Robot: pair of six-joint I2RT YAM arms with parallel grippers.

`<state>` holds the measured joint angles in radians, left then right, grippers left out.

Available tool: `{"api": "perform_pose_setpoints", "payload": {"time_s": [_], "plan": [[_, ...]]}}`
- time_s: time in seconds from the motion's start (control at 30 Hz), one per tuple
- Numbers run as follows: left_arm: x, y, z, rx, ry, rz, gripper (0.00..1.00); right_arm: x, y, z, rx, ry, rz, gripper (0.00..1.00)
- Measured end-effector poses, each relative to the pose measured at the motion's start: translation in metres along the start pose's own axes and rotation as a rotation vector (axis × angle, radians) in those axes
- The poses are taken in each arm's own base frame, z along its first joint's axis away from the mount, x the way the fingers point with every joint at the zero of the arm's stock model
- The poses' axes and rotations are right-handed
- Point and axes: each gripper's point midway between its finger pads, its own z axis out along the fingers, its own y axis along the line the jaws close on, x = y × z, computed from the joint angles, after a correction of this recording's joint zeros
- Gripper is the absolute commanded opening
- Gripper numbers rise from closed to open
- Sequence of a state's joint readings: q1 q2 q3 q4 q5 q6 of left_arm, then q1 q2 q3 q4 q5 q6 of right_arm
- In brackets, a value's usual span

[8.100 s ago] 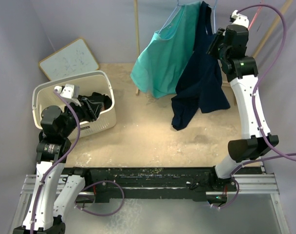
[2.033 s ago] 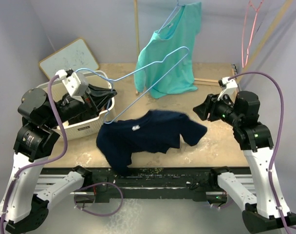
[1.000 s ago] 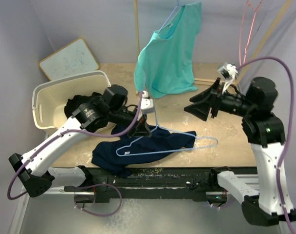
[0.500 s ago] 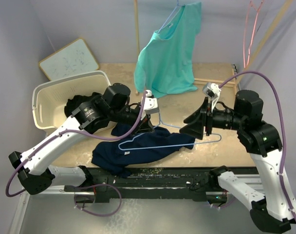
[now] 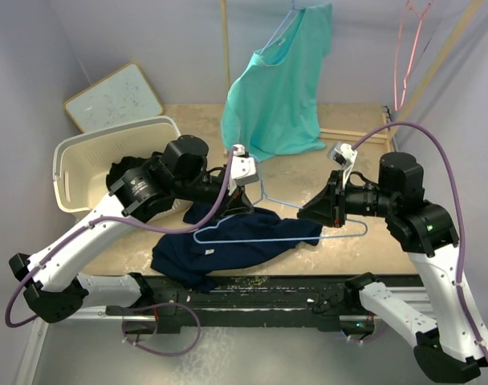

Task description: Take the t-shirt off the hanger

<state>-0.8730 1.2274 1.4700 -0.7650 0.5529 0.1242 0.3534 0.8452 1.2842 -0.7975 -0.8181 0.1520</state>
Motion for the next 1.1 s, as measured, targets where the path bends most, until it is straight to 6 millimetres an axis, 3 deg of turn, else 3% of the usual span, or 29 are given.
{"api": "perform_pose_setpoints", "payload": {"time_s": [0.13,0.27,0.3,0.4,0.5,0.63,0.83,0.97,1.1], "plan": [[-0.003,0.004,-0.003,-0.034,-0.012,0.009,0.00,0.000,0.005,0.001,-0.023,0.001,-0.007,0.00],[-0.008,0.009,-0.005,-0.064,-0.027,0.019,0.61,-0.002,0.001,0.000,0.007,-0.005,-0.012,0.00],[-0.009,0.011,-0.006,-0.081,-0.034,0.018,0.71,-0.001,-0.003,-0.001,0.028,-0.004,-0.007,0.00],[-0.018,0.018,-0.018,-0.163,-0.080,0.019,0.83,0.000,-0.014,-0.001,0.091,0.003,0.007,0.00],[-0.023,0.026,-0.036,-0.267,-0.136,0.020,0.86,-0.004,-0.024,-0.004,0.165,0.000,0.014,0.00],[-0.024,0.040,-0.070,-0.453,-0.234,0.016,0.87,-0.025,-0.042,-0.017,0.324,-0.032,0.020,0.00],[-0.009,0.058,-0.112,-0.690,-0.345,-0.032,0.86,-0.076,-0.083,-0.065,0.719,-0.170,0.025,0.00],[0.008,0.069,-0.122,-0.786,-0.351,-0.086,0.86,-0.102,-0.110,-0.093,0.941,-0.245,0.017,0.00],[0.034,0.075,-0.120,-0.829,-0.318,-0.136,0.86,-0.137,-0.140,-0.107,1.108,-0.314,0.009,0.00]]}}
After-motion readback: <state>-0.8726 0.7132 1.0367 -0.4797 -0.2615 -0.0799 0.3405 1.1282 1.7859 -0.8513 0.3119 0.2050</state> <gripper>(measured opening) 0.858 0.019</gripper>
